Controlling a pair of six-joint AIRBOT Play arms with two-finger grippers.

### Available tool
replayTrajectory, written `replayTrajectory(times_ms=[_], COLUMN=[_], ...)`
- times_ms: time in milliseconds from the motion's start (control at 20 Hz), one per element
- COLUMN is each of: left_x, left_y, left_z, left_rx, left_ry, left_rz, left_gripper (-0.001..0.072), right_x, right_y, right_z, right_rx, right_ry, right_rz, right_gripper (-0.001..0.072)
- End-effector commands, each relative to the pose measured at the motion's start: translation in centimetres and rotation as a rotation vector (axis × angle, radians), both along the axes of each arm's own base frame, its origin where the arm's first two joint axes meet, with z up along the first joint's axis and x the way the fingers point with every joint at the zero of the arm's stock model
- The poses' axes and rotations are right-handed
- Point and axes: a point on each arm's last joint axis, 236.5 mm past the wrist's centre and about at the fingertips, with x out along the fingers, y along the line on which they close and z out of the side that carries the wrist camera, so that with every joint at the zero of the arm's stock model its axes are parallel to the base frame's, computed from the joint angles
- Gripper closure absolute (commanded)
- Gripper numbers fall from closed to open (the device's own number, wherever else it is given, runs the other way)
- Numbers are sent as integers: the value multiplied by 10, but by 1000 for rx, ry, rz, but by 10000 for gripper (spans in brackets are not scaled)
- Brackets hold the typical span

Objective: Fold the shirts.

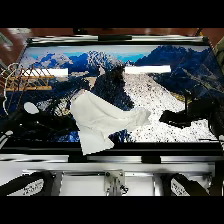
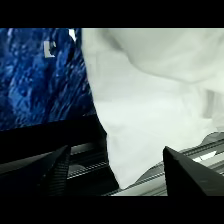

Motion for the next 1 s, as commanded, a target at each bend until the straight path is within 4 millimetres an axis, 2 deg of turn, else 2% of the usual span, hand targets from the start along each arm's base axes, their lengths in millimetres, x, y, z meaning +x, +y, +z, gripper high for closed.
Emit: replayTrajectory(times_ms=[0, 250, 350, 400, 450, 550, 700, 950], left_x=[-12, 1, 8, 11, 12, 12, 14, 24], left_y=[-19, -36, -39, -39, -38, -38, -41, -45], left_z=[-24, -32, -37, -39, -40, -40, -34, -12], left_rx=[-1, -19, -15, -10, -7, -7, -17, -39], left_ry=[-10, -54, -51, -51, -52, -50, -70, -127], left_rz=[20, 61, 114, 133, 142, 142, 108, 86], left_gripper=[13, 41, 198, 199, 229, 475, 680, 681], right_x=[-4, 1, 1, 0, -1, 3, 22, 42], right_y=[8, 20, 23, 28, 34, 46, 58, 83], right_z=[1, 6, 5, 2, -3, -18, -40, -54], right_rx=[52, 110, 105, 107, 107, 104, 83, 52], right_ry=[12, -2, -4, 5, 22, 42, 12, -74], right_rz=[-5, -20, -4, 12, 32, 62, 68, 129], right_gripper=[103, 102, 97, 97, 97, 97, 97, 97])
